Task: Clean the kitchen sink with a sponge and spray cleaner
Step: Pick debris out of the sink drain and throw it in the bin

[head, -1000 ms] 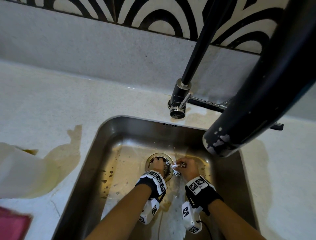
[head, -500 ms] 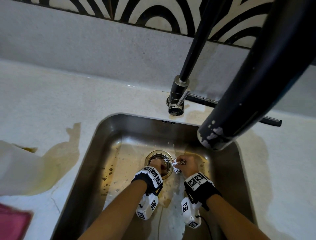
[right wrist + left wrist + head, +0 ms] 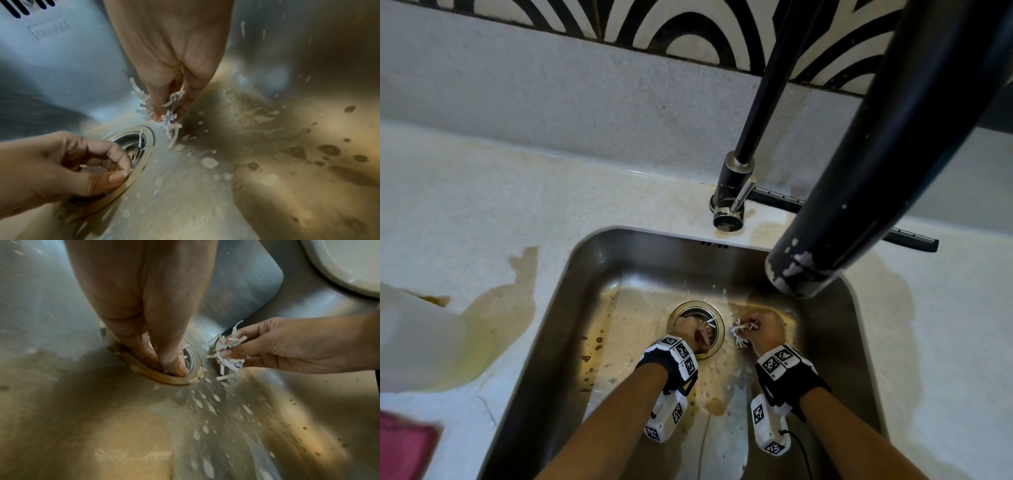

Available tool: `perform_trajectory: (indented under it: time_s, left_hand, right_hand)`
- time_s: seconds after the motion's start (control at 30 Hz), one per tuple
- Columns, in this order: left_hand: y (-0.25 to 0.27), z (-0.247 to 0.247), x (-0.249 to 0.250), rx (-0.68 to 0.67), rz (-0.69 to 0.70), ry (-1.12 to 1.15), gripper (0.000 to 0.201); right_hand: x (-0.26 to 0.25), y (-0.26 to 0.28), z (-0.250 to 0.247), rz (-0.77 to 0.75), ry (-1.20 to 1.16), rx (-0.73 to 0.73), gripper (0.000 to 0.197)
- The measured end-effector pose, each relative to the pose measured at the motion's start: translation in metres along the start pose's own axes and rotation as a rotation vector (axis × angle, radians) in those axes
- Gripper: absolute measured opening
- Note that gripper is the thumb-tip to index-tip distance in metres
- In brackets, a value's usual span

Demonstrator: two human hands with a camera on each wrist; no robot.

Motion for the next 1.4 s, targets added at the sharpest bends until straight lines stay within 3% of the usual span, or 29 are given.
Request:
perform_trajectory:
  time_s: [0.17,0.37,0.43,0.5,0.8,1.0,1.17,1.4]
  left_hand:
    - [-0.002,0.003,-0.006,0.041,-0.028,-0.024,0.031]
    - [-0.006,-0.003,-0.001,0.231,-0.044,0.098,0.015]
    - [-0.013,-0.001,-0.003,0.325,-0.06,0.175,0.034]
    - [-0.015,0.0,-0.003,0.383,-0.085,0.259,0.037]
    - [-0.021,0.009,0.006,0.218,-0.118,0.546,0.031]
    - [-0.024,0.015,0.003,0.245,-0.101,0.455,0.03]
    - [-0.025,0.02,0.01,0.336,-0.138,0.513,0.035]
    - [-0.028,0.023,0.004,0.295,-0.094,0.448,0.032]
  right_hand:
    - [-0.001,-0.001,0.001,0.005,0.016,-0.003,0.017]
    - [-0.001,-0.003,-0.002,-0.023,0.059,0.001,0.018]
    - [-0.001,-0.004,-0.002,-0.024,0.077,0.002,0.019]
    - [0.001,-0.004,0.001,-0.013,0.082,0.001,0.019]
    - [0.001,-0.006,0.0,-0.002,0.105,0.012,0.017]
    - [0.0,-0.005,-0.002,0.007,0.089,0.01,0.017]
    - [0.001,-0.005,-0.001,0.01,0.115,0.006,0.017]
    - [-0.004,0.0,-0.001,-0.001,0.126,-0.01,0.018]
Point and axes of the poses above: each hand's wrist, its own y-axis away from the middle knuckle, its own z-axis out of the palm, x = y × z, the point moved 2 cm from there along -y, towards the middle knuckle, and after that the axes turned 2 degrees about y, right-handed, at the moved point
